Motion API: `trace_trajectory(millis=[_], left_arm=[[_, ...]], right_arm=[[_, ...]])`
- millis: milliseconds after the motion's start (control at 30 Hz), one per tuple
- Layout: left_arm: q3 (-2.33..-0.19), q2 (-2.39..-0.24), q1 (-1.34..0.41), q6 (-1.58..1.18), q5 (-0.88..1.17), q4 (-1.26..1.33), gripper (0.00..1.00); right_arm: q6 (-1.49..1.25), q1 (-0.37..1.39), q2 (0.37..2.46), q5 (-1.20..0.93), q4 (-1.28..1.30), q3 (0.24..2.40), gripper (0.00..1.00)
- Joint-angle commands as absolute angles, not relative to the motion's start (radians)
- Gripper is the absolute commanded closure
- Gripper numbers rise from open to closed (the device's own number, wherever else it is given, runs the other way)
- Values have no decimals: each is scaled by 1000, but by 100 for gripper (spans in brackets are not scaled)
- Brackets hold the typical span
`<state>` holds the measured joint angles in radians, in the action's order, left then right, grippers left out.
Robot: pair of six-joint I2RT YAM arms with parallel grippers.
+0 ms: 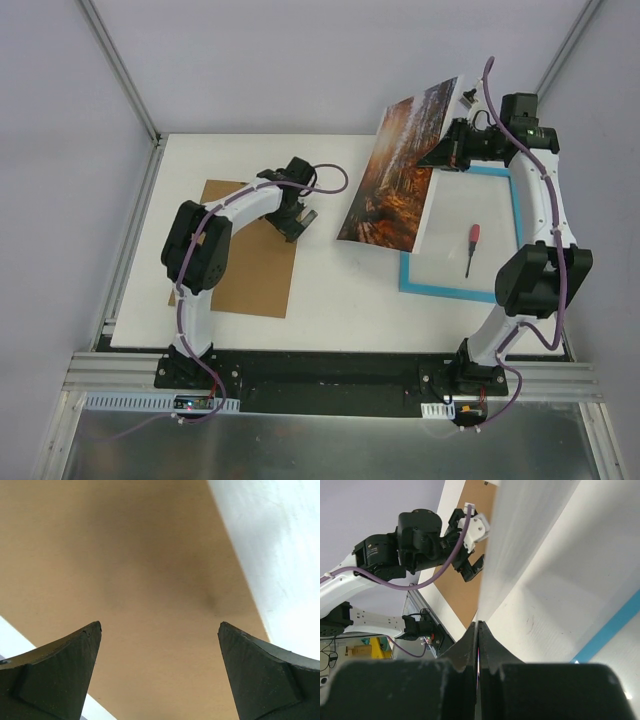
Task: Take the photo out of the frame
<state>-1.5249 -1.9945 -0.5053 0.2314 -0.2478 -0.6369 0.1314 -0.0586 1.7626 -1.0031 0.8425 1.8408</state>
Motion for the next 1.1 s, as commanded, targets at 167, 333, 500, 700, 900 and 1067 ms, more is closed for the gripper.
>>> trace_trajectory(millis=[167,333,500,700,900,1067], left_arm=[[-1603,-2032,-540,111,-91,-672,1],[-1605,-2074,-549,97,-100,-676,1],[-1588,-2112,-557,107,-196,-676,1],[-1549,-2089,-545,129,-282,-673,1],[-1529,-2046,-482,155,-314,-673,3],[-1509,-2016,-408,170,-293,-673,5]], right_arm=[[149,-72,1683,-1011,830,1790,100],[155,-72,1681,-1009,830,1778,100],[153,-72,1683,-1019,854,1799,100],[176,-69,1692,-992,907,1807,100],[195,-32,1689,-988,928,1773,99],[190,46,1684,-1029,902,1749,100]])
